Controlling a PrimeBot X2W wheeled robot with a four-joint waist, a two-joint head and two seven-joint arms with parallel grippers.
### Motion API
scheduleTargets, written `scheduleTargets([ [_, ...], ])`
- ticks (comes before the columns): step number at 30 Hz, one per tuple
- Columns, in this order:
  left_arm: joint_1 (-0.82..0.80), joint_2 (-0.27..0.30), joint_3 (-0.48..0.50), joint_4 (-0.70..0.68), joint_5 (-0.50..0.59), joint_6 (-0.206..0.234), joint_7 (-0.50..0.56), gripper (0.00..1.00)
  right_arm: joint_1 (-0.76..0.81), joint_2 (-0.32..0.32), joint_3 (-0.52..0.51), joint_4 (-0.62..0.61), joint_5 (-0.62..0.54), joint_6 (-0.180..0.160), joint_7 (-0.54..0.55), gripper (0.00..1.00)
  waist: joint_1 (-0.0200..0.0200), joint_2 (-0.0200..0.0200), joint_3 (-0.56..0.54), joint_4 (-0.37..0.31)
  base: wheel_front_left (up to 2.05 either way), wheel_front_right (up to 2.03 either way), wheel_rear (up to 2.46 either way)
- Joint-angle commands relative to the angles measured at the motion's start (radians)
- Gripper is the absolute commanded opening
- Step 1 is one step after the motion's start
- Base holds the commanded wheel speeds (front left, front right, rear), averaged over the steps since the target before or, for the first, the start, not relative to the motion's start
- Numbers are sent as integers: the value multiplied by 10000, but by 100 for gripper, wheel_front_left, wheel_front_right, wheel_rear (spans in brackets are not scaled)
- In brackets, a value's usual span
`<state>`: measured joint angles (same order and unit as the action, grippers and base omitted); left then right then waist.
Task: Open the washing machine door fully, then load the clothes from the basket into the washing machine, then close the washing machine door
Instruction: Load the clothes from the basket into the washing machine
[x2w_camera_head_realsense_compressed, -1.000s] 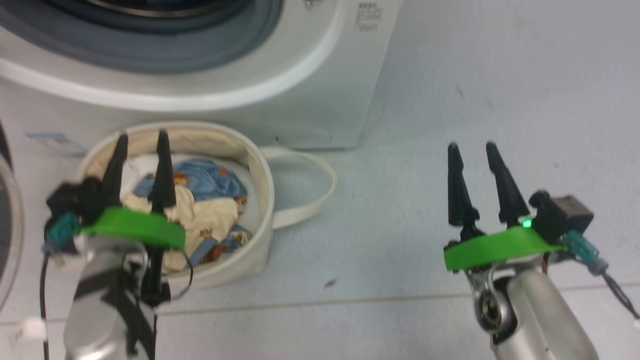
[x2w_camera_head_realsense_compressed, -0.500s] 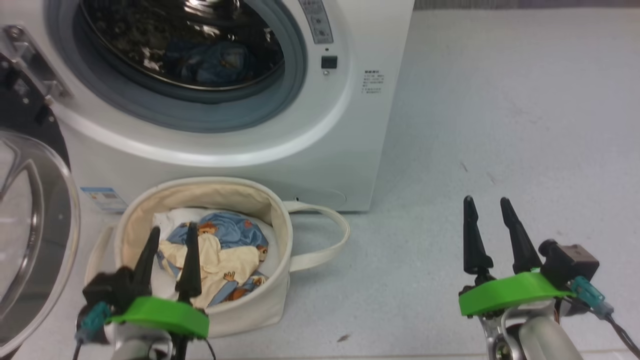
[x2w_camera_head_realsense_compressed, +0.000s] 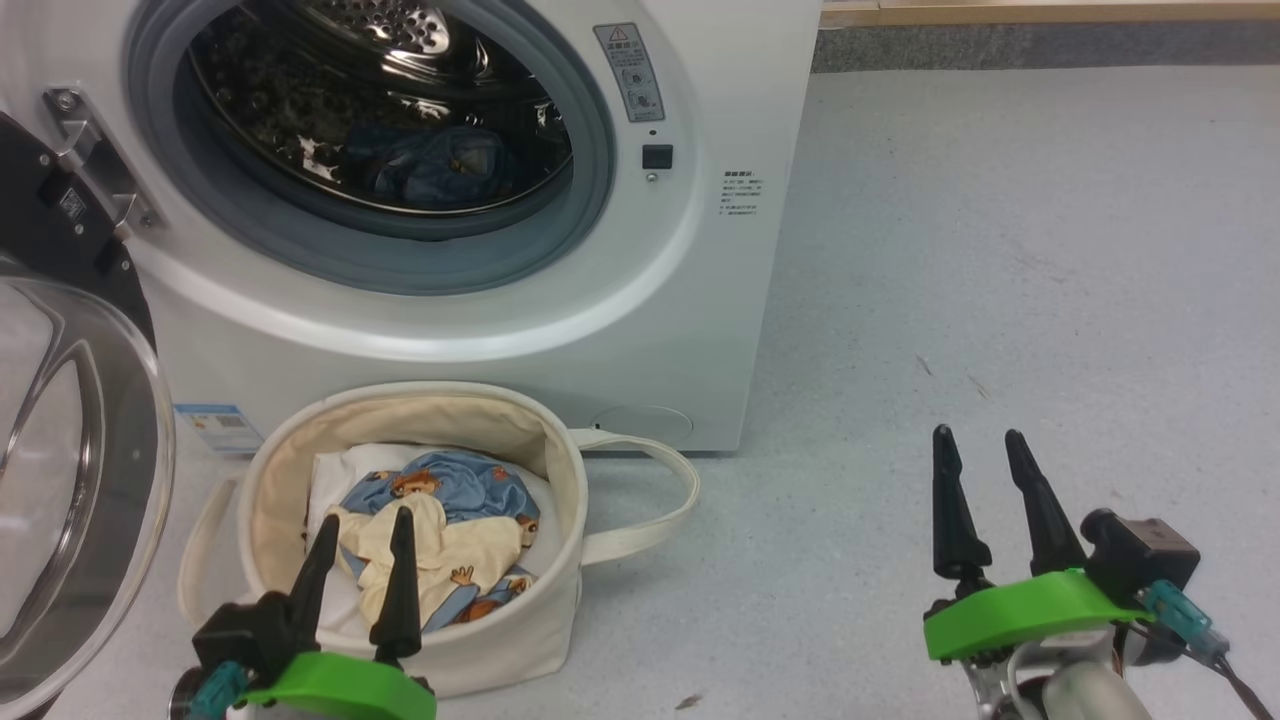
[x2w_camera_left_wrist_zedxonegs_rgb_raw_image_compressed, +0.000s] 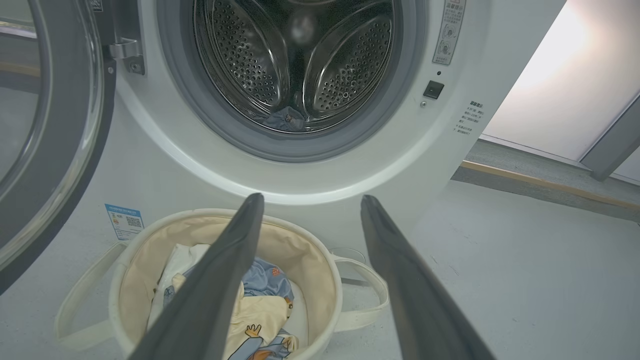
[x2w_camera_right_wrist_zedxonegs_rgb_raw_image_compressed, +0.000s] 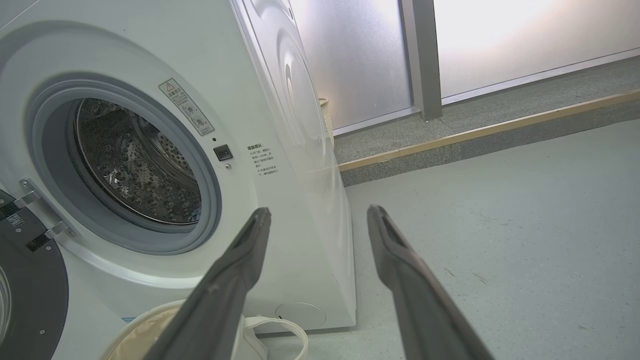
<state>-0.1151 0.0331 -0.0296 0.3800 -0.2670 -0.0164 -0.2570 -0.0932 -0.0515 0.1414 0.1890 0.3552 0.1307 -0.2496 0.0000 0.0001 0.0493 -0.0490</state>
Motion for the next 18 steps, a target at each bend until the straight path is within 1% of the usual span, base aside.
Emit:
scheduleTargets([
  [1, -311, 172, 230, -322, 22, 96, -47, 100, -195, 13, 176, -321, 54, 0, -122, 100, 0, -1, 20, -1, 0, 0, 0],
  [6, -327, 172, 217, -353, 8, 187, -47, 100, -233, 13, 168, -318, -16, 0, -122, 100, 0, -1, 77, -5, 0, 0, 0],
  [18, -307, 172, 153, -411, 22, 198, -47, 100, -218, 13, 255, -378, -46, 0, -122, 100, 0, -1, 54, 13, 0, 0, 0],
])
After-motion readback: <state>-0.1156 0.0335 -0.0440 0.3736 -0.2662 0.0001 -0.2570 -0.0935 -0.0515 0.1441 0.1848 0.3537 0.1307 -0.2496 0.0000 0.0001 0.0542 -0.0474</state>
